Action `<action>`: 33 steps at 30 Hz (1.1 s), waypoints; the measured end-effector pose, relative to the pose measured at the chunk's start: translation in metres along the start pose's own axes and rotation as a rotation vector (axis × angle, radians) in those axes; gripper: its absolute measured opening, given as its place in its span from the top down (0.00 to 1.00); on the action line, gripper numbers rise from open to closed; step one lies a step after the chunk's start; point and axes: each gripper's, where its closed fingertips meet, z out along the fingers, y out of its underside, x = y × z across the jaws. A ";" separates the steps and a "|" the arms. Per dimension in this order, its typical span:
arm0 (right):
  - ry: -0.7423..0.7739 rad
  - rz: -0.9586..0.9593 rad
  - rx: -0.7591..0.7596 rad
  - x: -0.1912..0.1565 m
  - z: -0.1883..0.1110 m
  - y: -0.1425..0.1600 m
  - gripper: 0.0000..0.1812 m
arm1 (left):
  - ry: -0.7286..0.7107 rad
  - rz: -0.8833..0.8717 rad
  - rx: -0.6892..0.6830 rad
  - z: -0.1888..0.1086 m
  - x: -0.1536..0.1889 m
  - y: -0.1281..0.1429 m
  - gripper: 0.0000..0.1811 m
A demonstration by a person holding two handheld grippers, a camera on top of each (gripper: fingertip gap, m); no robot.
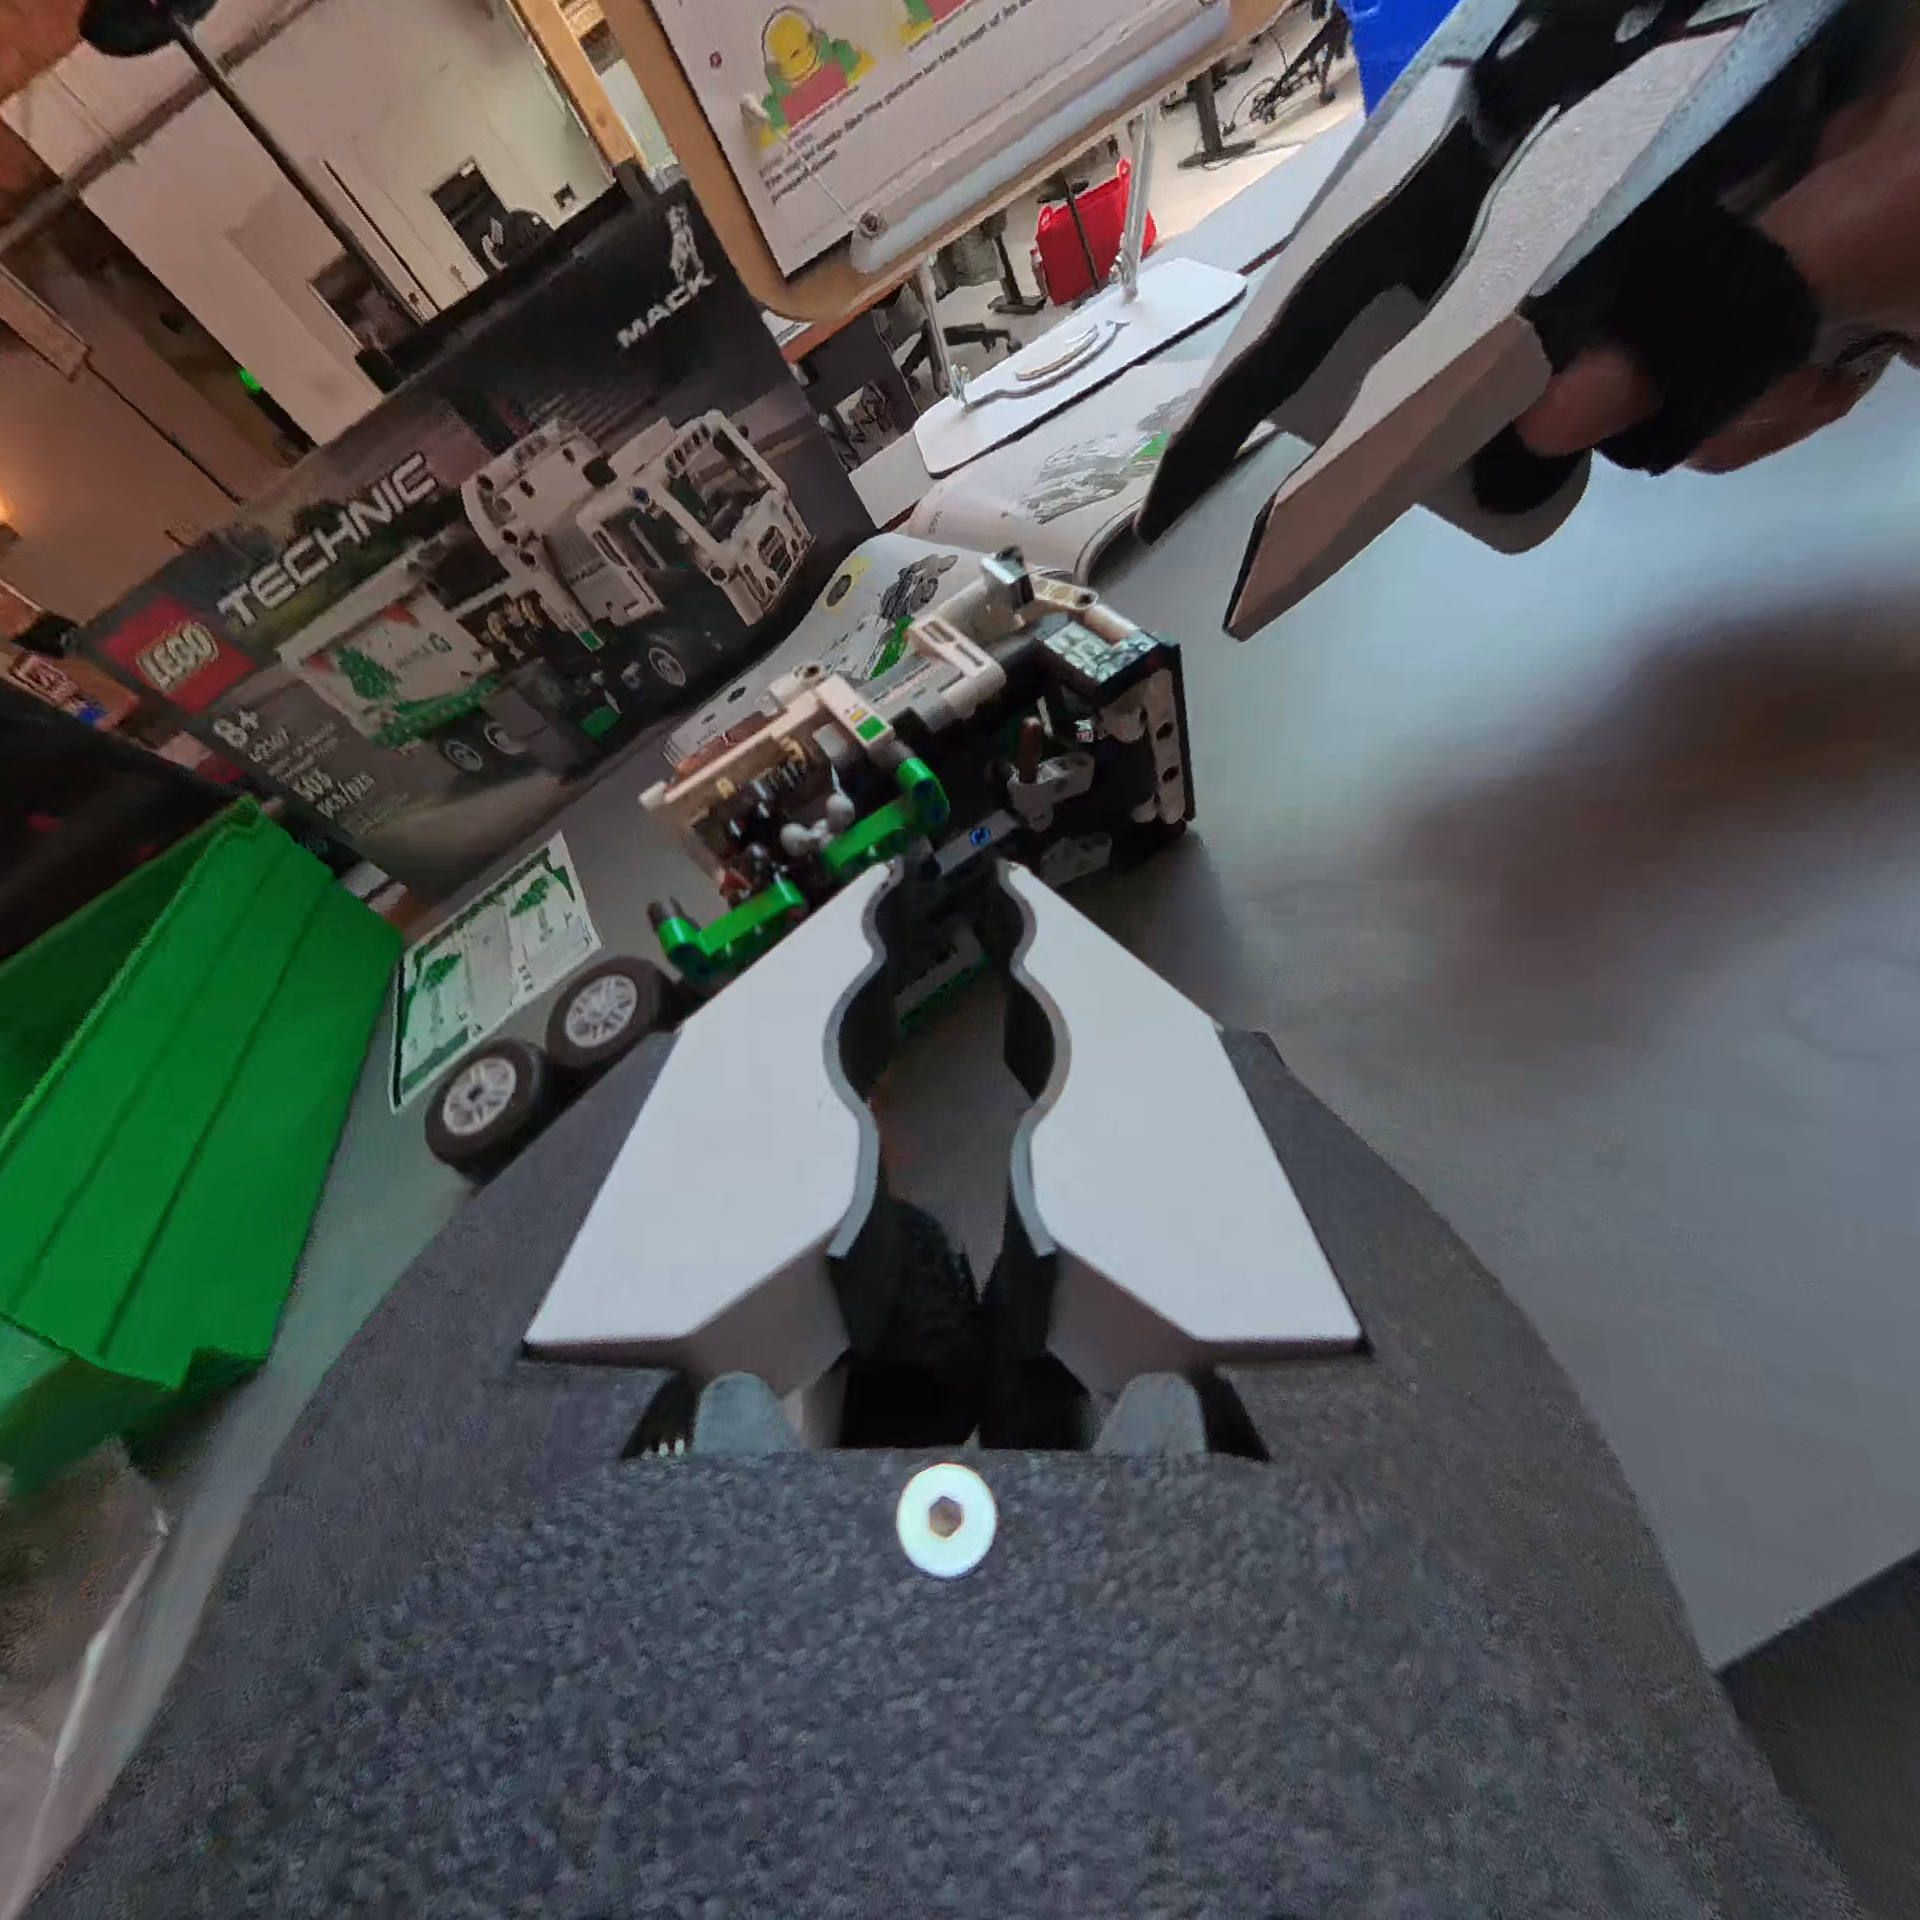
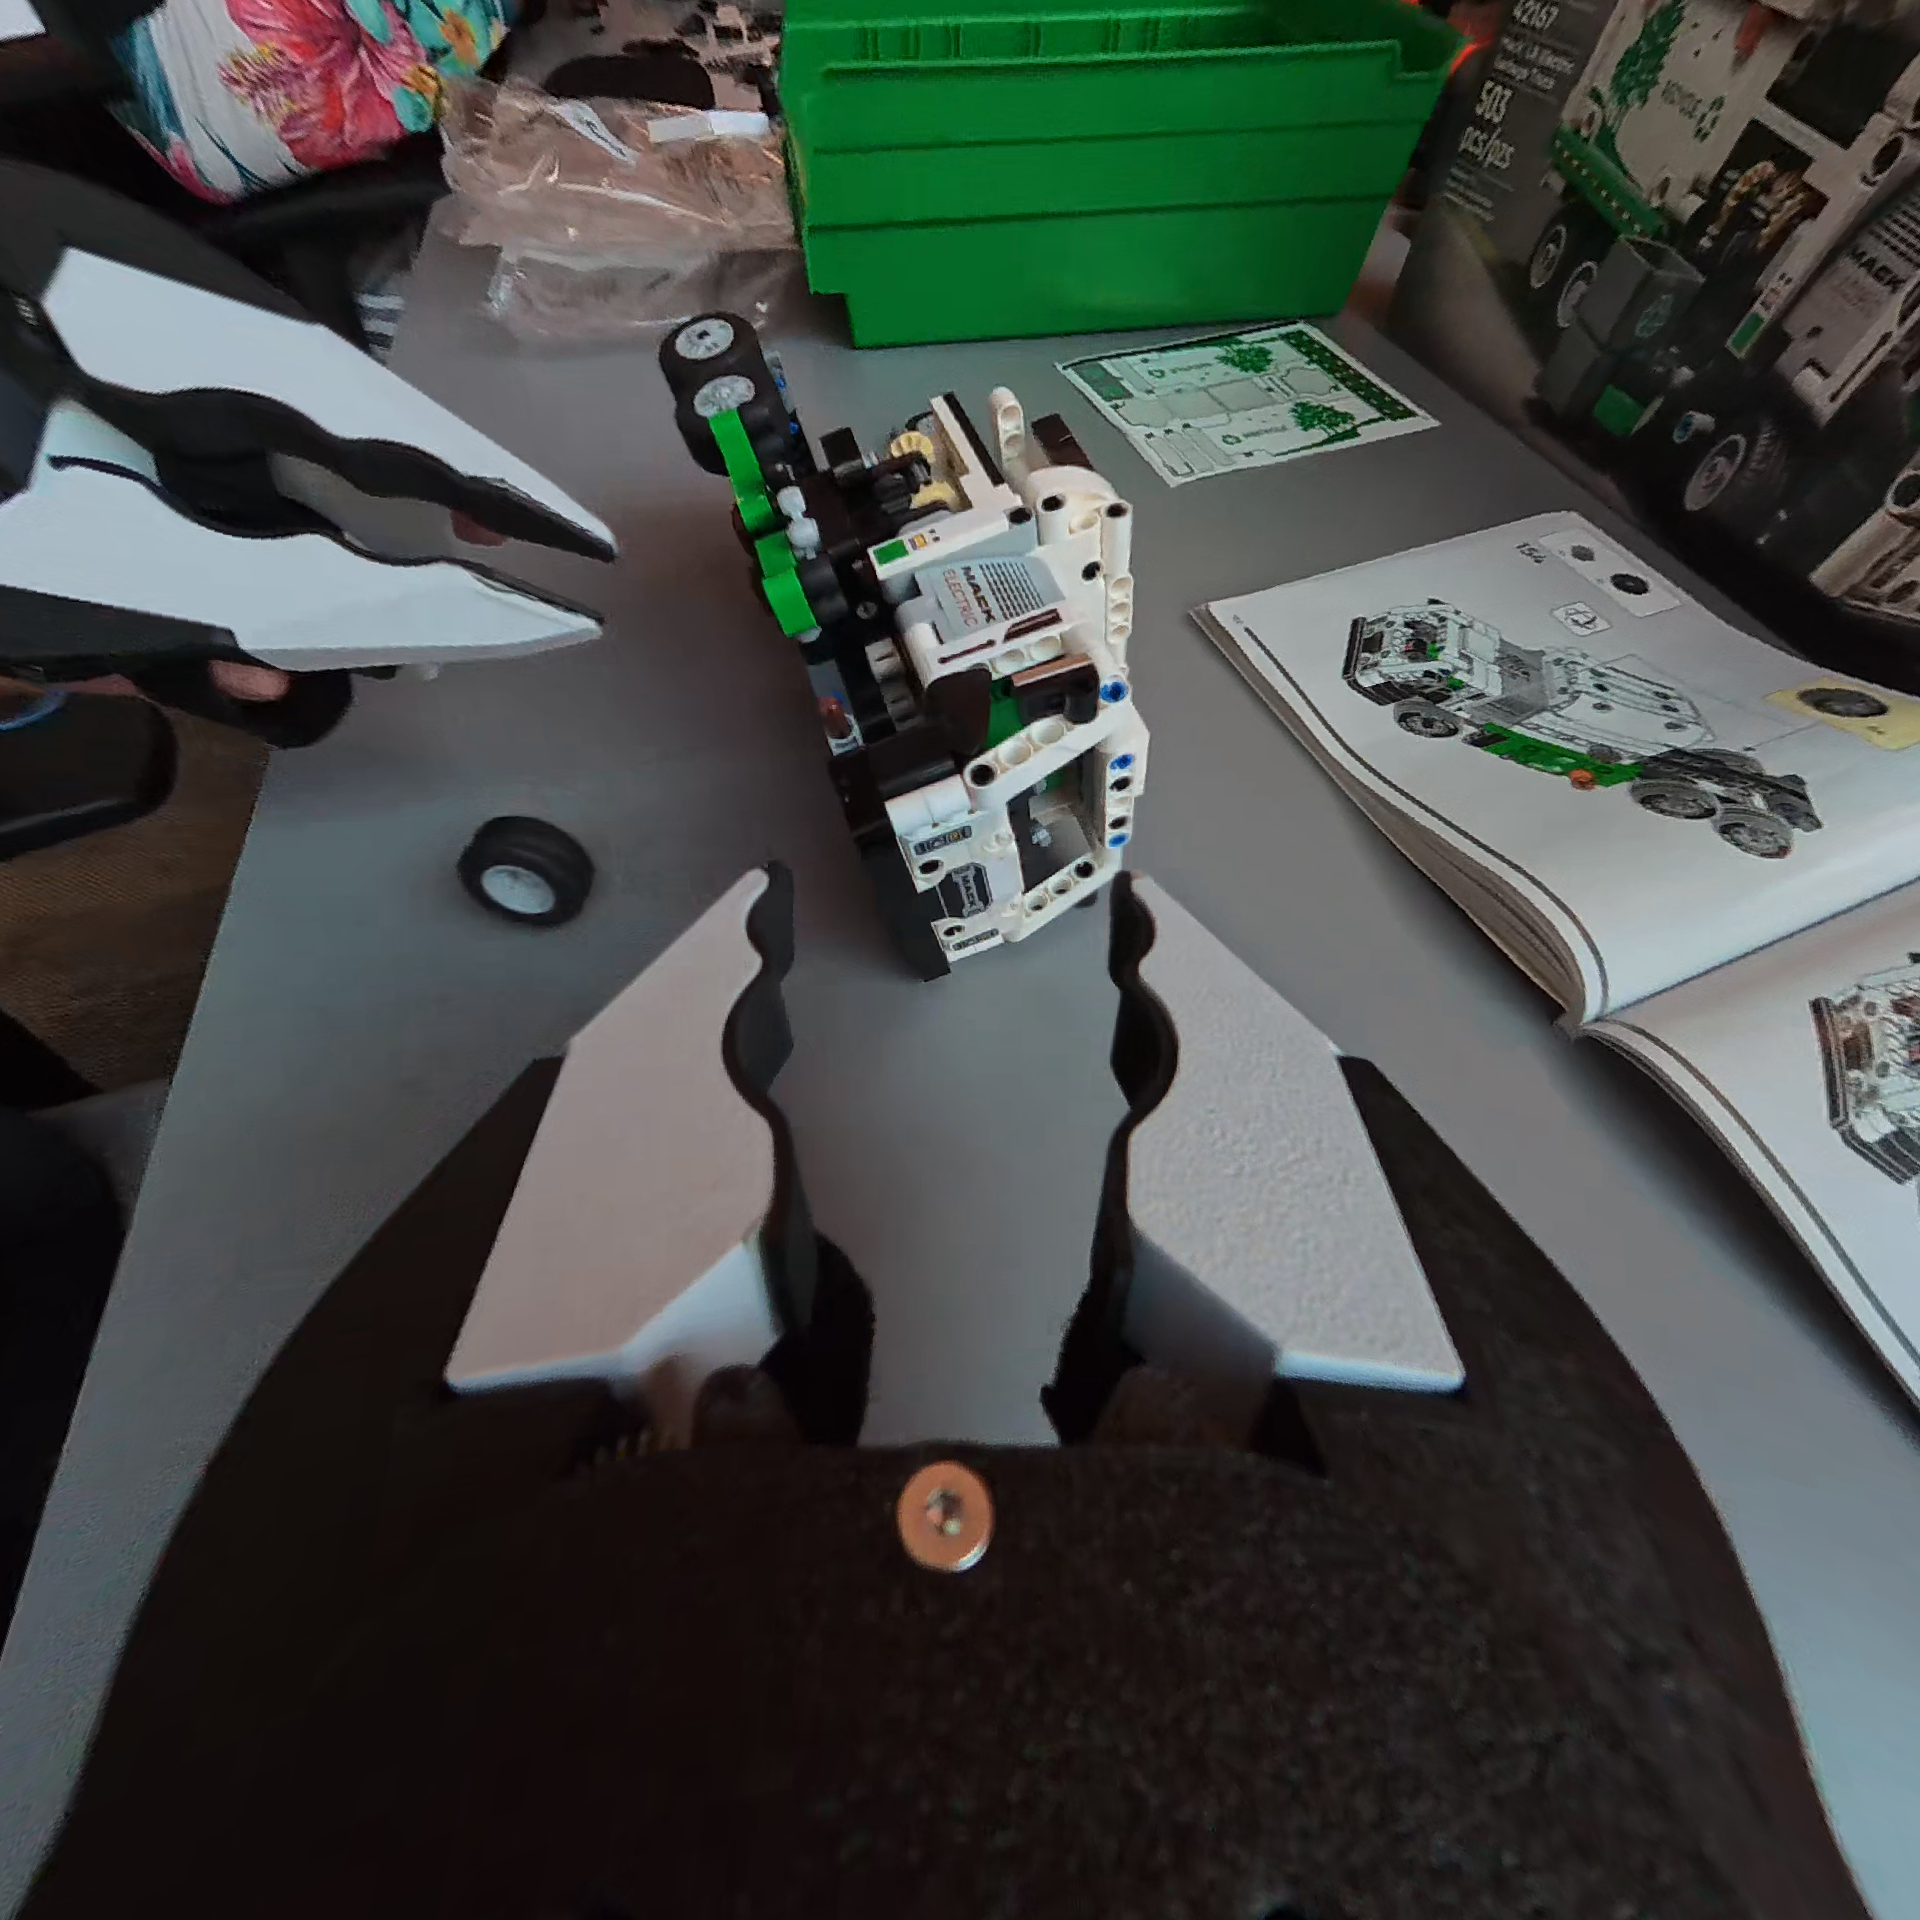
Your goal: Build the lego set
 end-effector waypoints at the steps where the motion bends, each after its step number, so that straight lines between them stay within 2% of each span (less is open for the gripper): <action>1: 0.018 -0.003 0.002 0.000 -0.001 0.001 0.67 | -0.003 -0.047 0.002 -0.005 -0.001 0.005 0.92; 5: 0.048 0.056 0.044 -0.011 -0.010 0.003 0.67 | -0.008 -0.154 0.016 -0.037 0.001 0.012 0.91; 8: 0.001 0.143 0.088 -0.054 -0.029 0.009 0.67 | 0.042 -0.192 -0.002 -0.066 0.012 0.023 0.84; 11: -0.026 0.185 0.125 -0.105 -0.049 0.017 0.67 | 0.193 -0.242 -0.105 -0.084 0.052 0.050 0.77; 13: -0.035 0.151 0.113 -0.138 -0.059 0.021 0.67 | 0.254 -0.259 -0.085 -0.094 0.072 0.053 0.73; 14: -0.022 0.126 0.106 -0.150 -0.063 0.023 0.67 | 0.241 -0.230 -0.122 -0.092 0.077 0.062 0.81; 17: -0.004 0.094 0.113 -0.180 -0.072 0.027 0.68 | 0.145 -0.159 -0.125 -0.091 0.077 0.072 0.83; 18: 0.006 0.085 0.101 -0.185 -0.074 0.031 0.68 | 0.113 -0.134 -0.122 -0.090 0.073 0.071 0.83; 22: 0.016 0.121 0.099 -0.200 -0.084 0.044 0.68 | 0.140 -0.088 -0.118 -0.086 0.082 0.064 0.83; 26: 0.014 0.162 0.113 -0.209 -0.092 0.051 0.69 | 0.121 -0.078 -0.025 -0.094 0.083 0.047 0.83; 29: -0.006 0.214 0.134 -0.211 -0.095 0.053 0.69 | 0.111 -0.113 -0.006 -0.097 0.072 0.040 0.83; 33: -0.004 0.234 0.138 -0.210 -0.096 0.059 0.69 | 0.109 -0.231 0.001 -0.089 0.041 0.034 0.83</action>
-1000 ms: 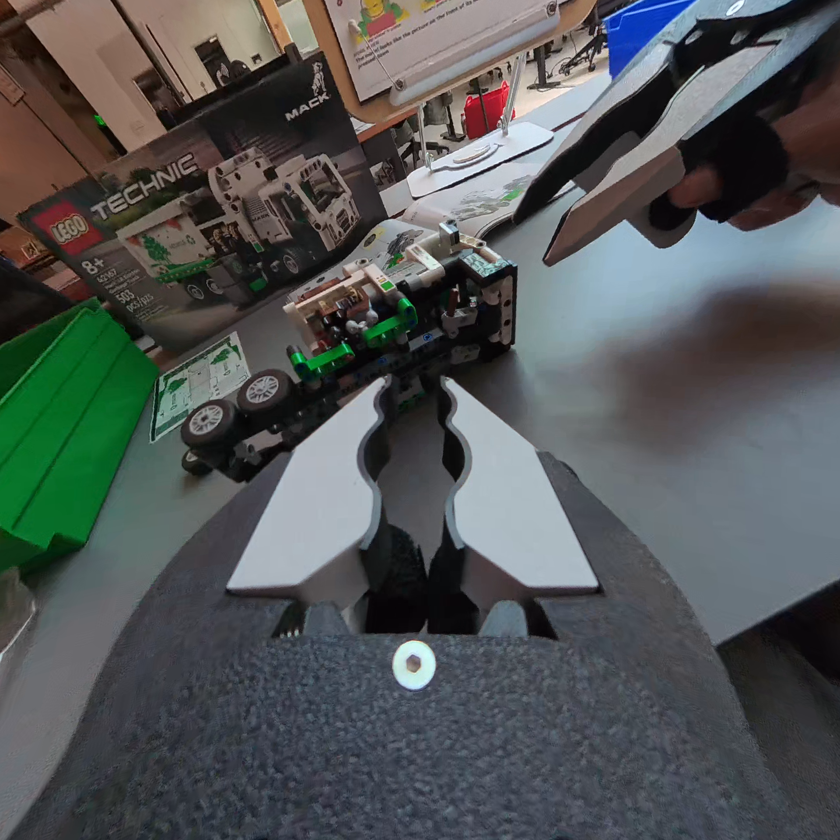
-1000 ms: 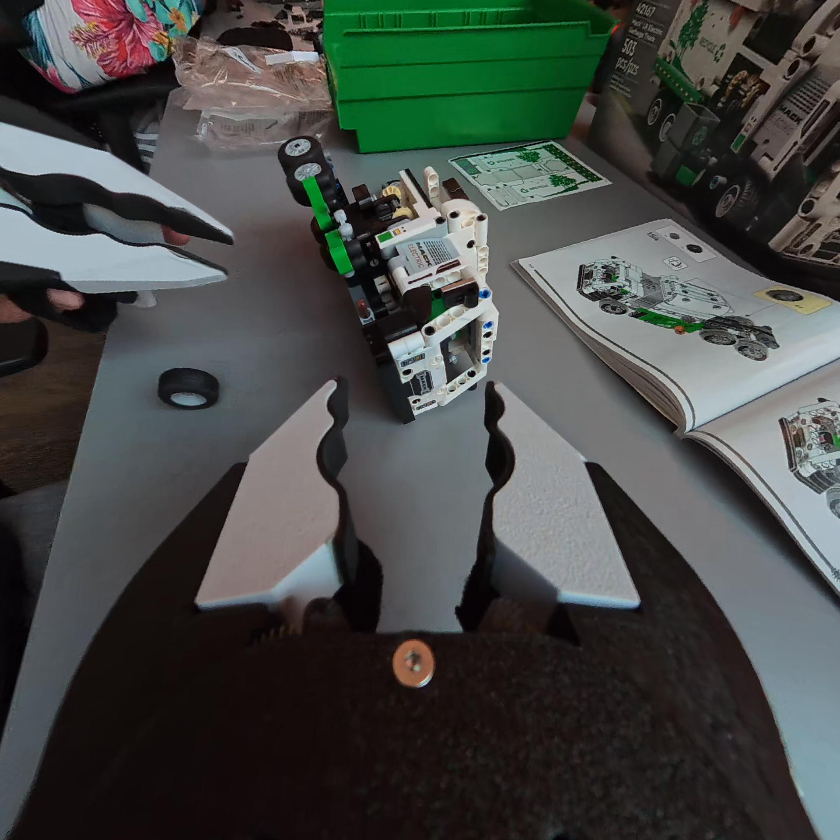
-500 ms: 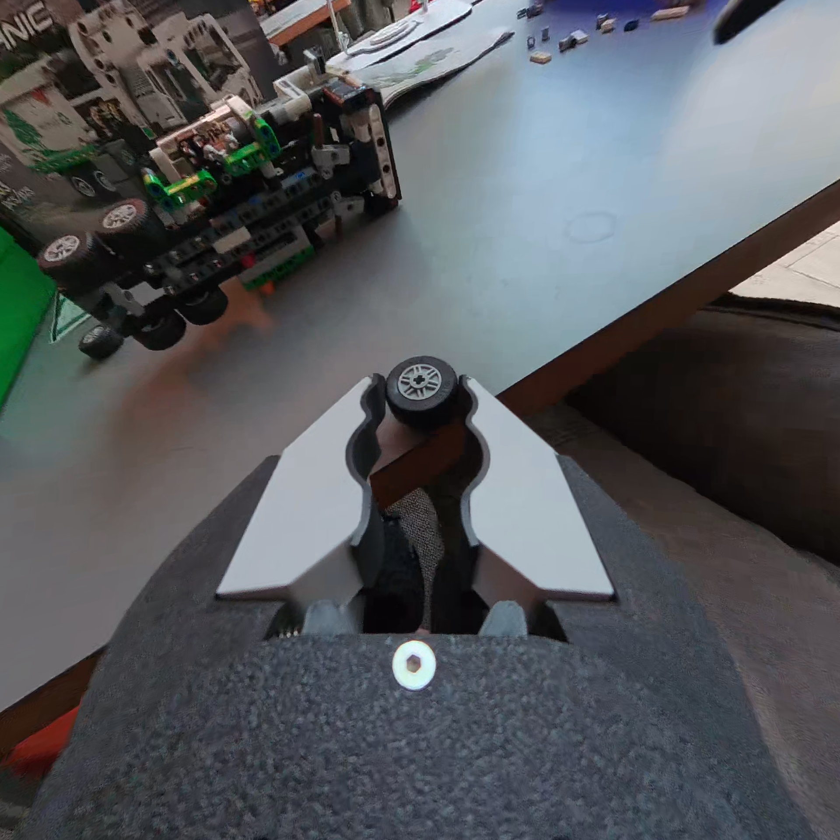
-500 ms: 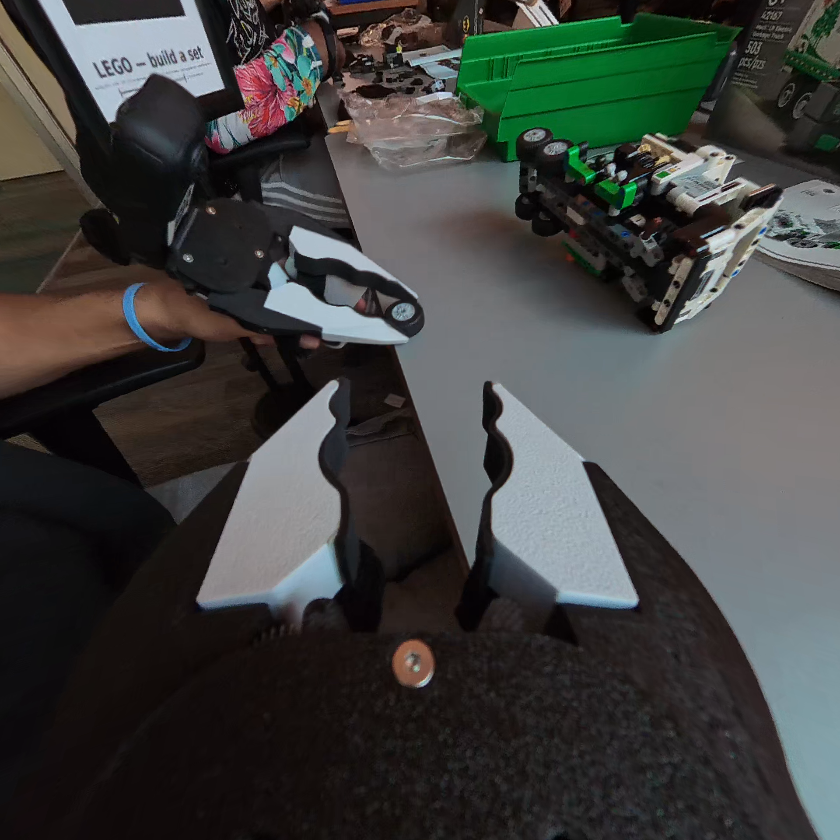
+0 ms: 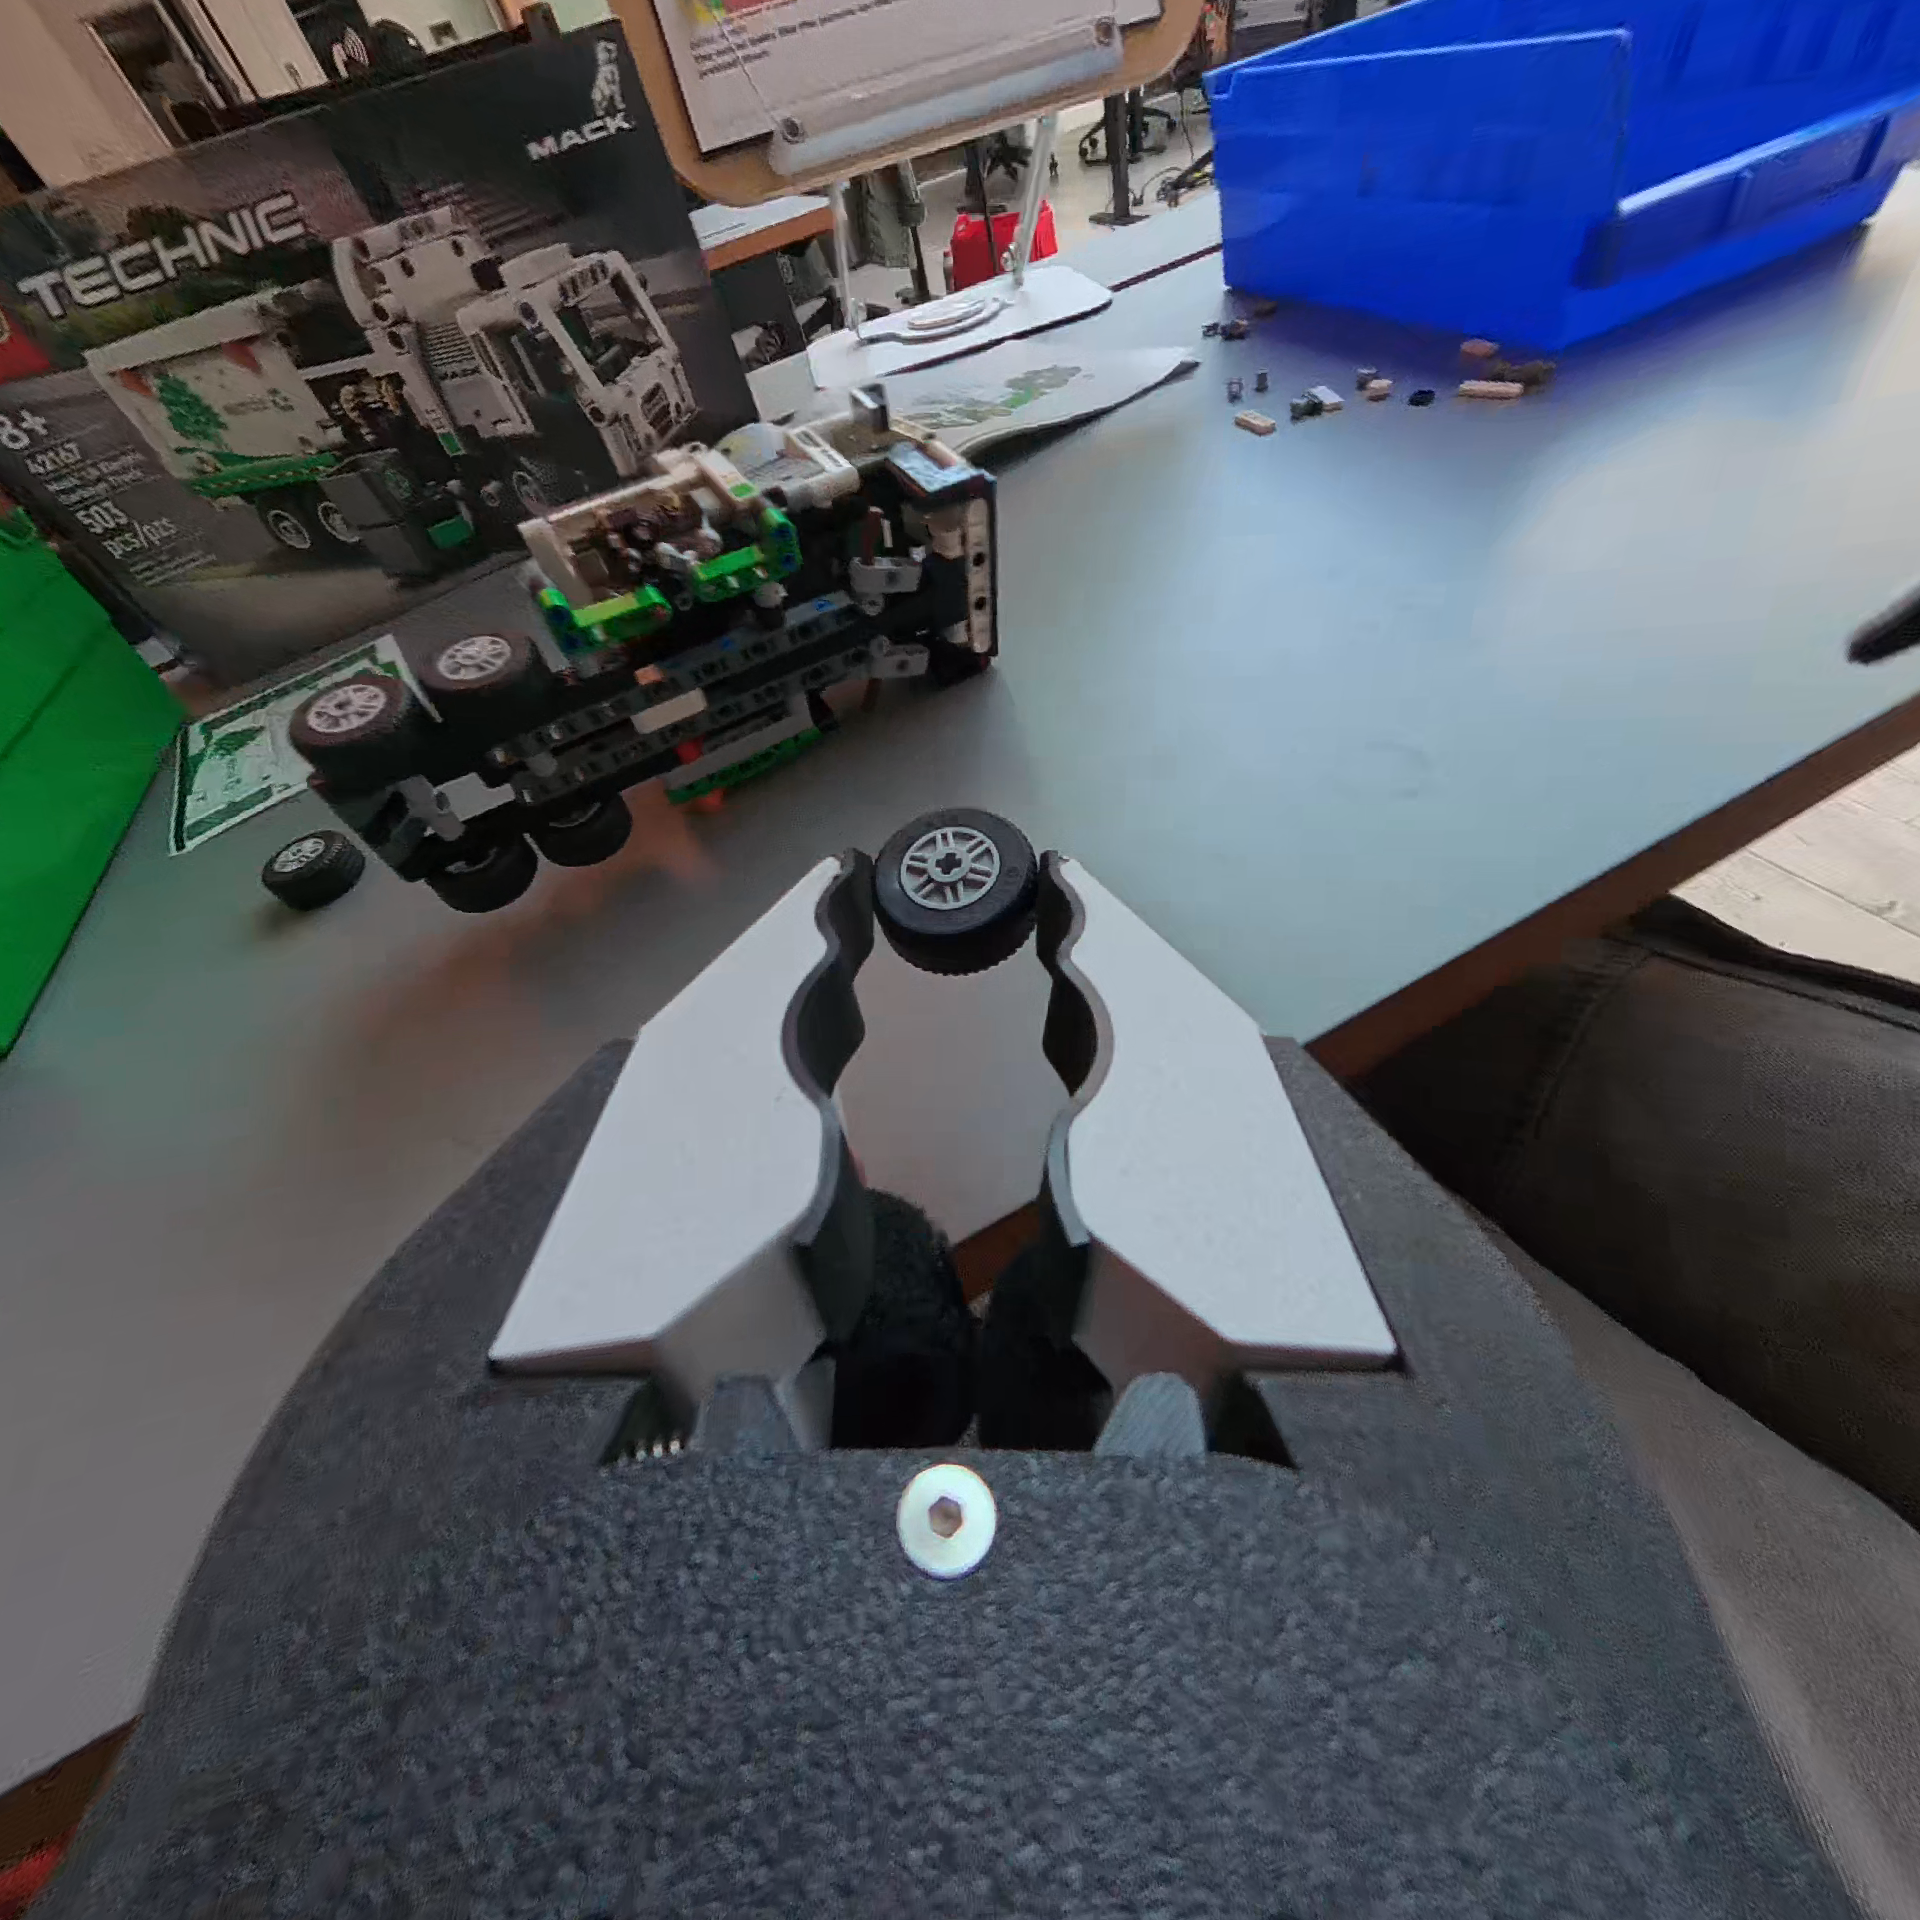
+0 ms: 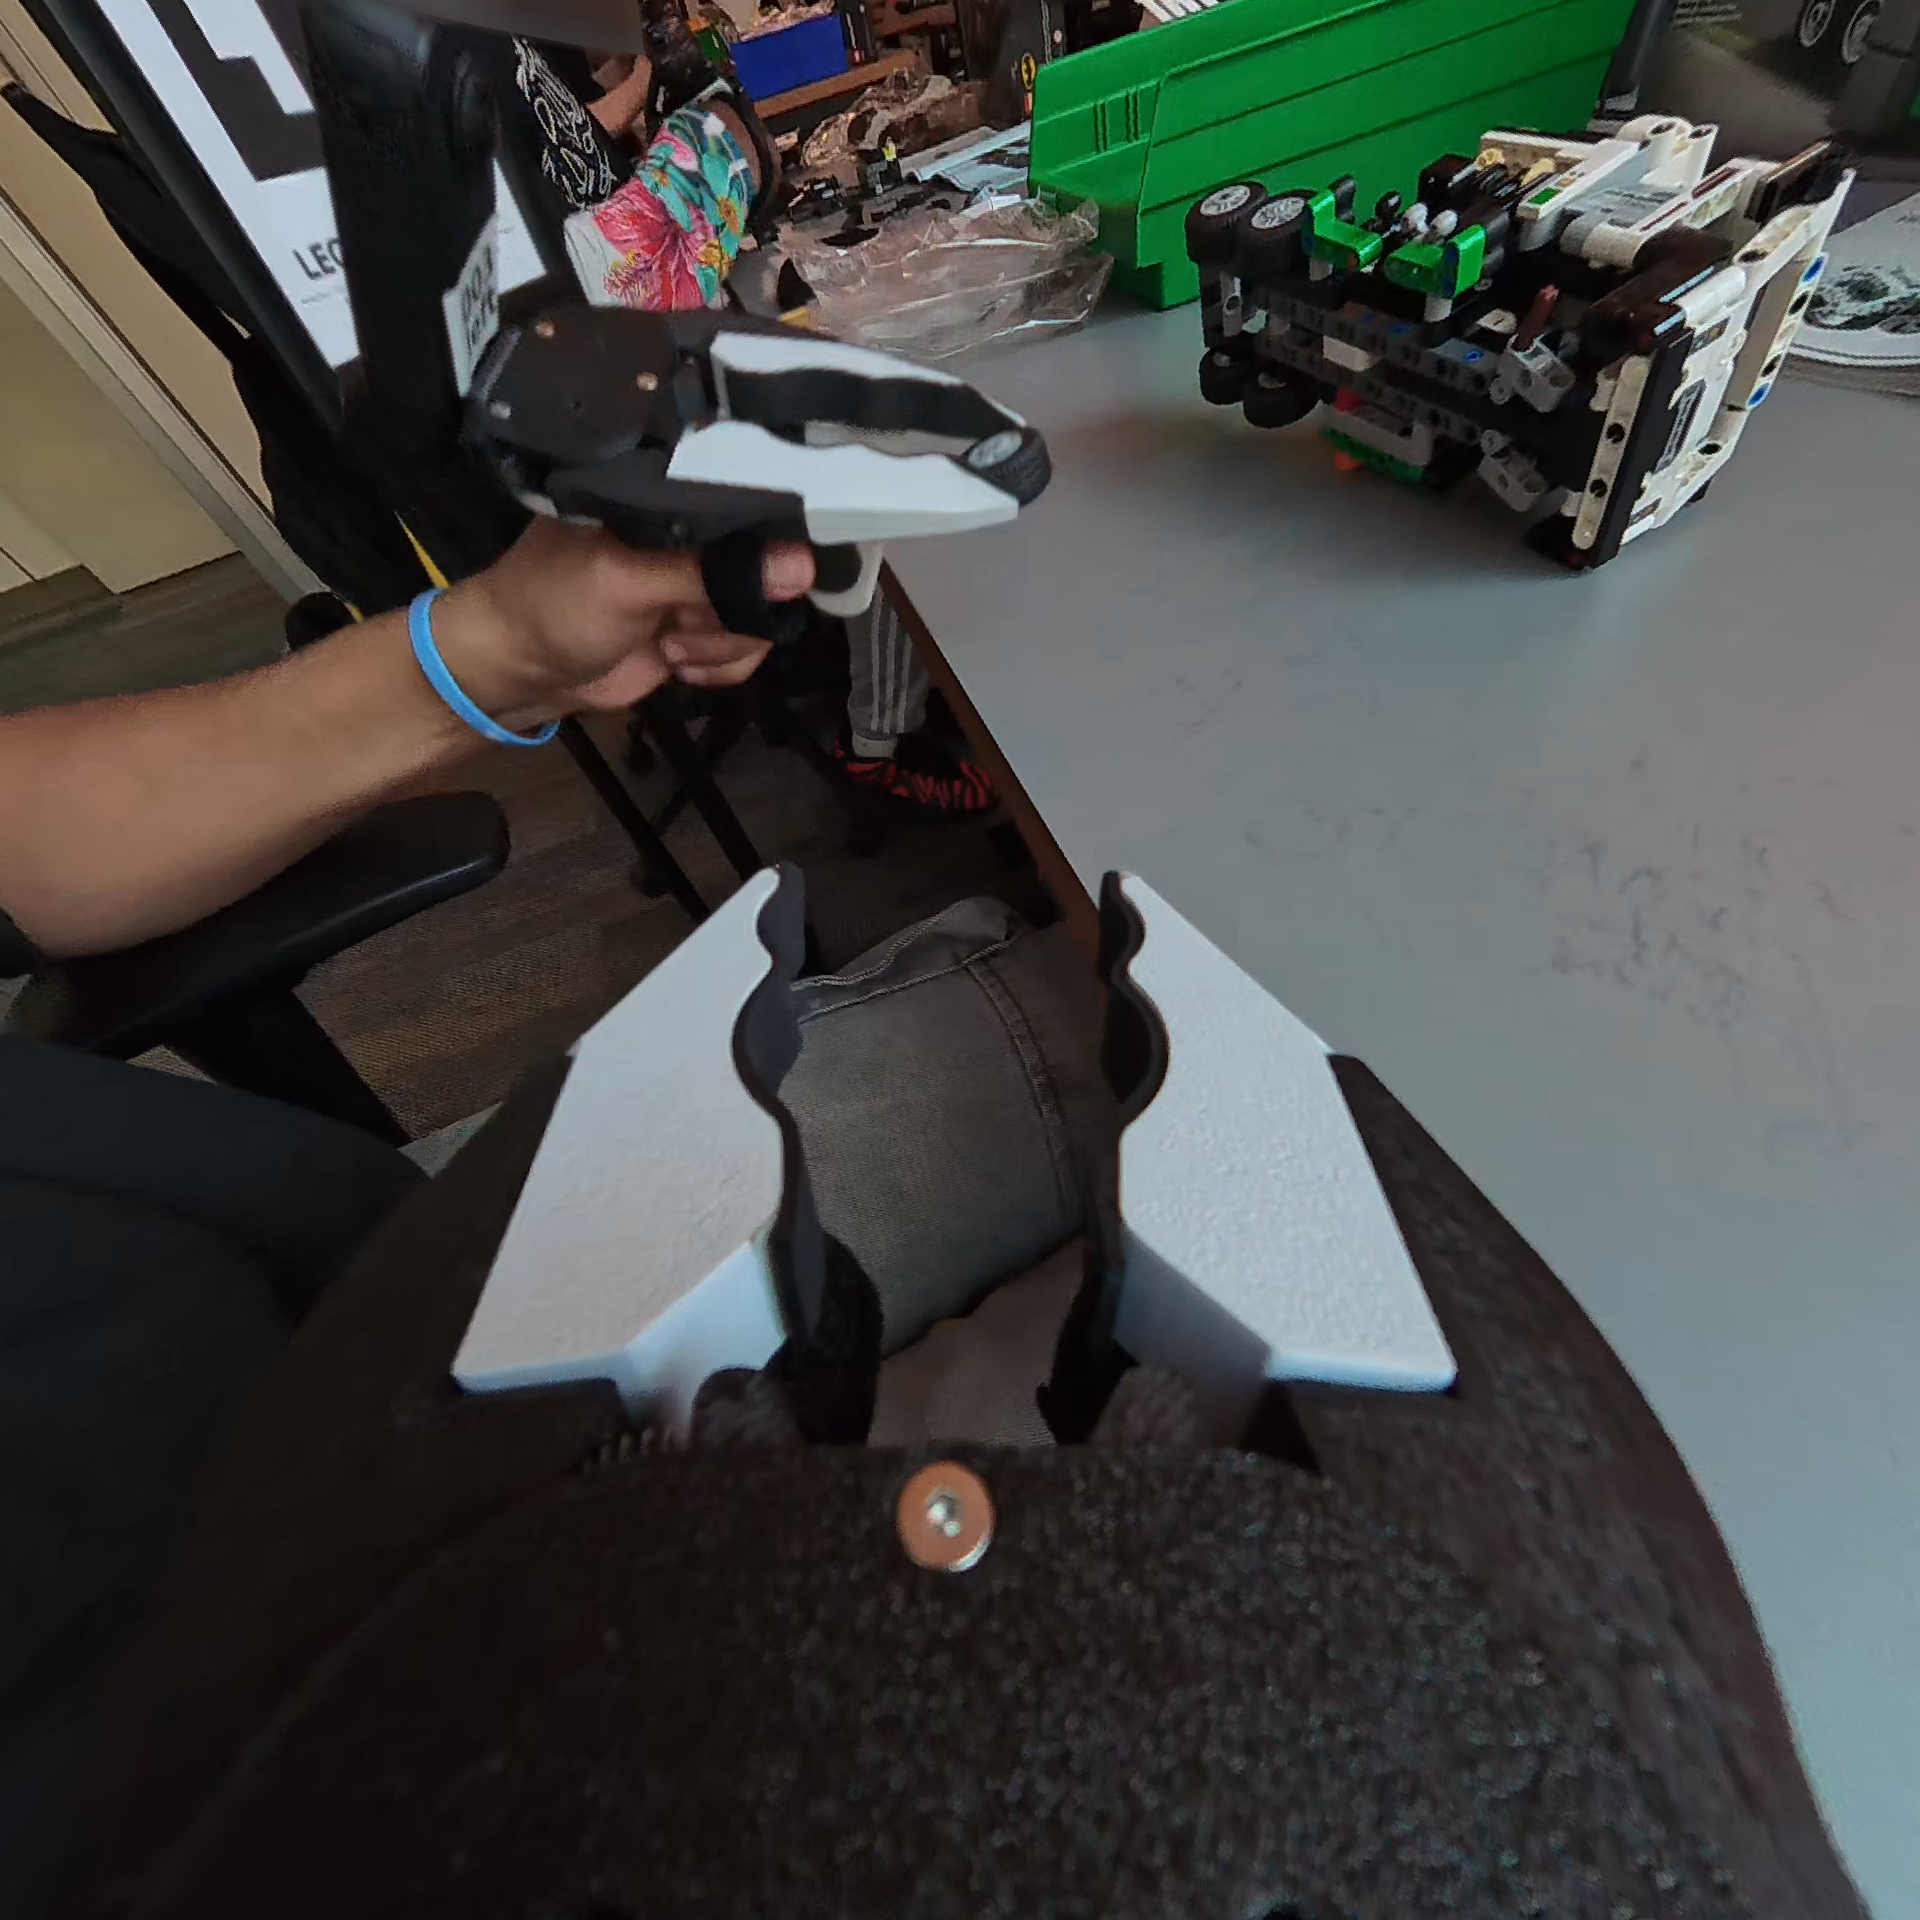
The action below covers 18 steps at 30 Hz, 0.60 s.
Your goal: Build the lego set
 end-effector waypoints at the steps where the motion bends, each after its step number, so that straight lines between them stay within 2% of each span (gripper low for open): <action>1: 0.009 -0.010 -0.005 0.002 0.000 0.002 0.69 | -0.010 -0.011 -0.006 0.004 -0.011 -0.003 0.83; 5: 0.038 -0.026 -0.009 0.014 0.004 0.001 0.69 | -0.035 0.007 -0.121 0.033 -0.048 -0.002 0.83; 8: 0.050 -0.036 -0.023 0.023 0.008 0.004 0.69 | -0.022 0.053 -0.220 0.057 -0.064 0.004 0.83; 12: 0.080 -0.069 -0.030 0.036 0.012 -0.004 0.70 | 0.044 0.071 -0.306 0.080 -0.063 0.017 0.83; 18: 0.088 -0.056 -0.056 0.050 0.018 -0.002 0.69 | 0.086 0.067 -0.303 0.091 -0.057 0.022 0.83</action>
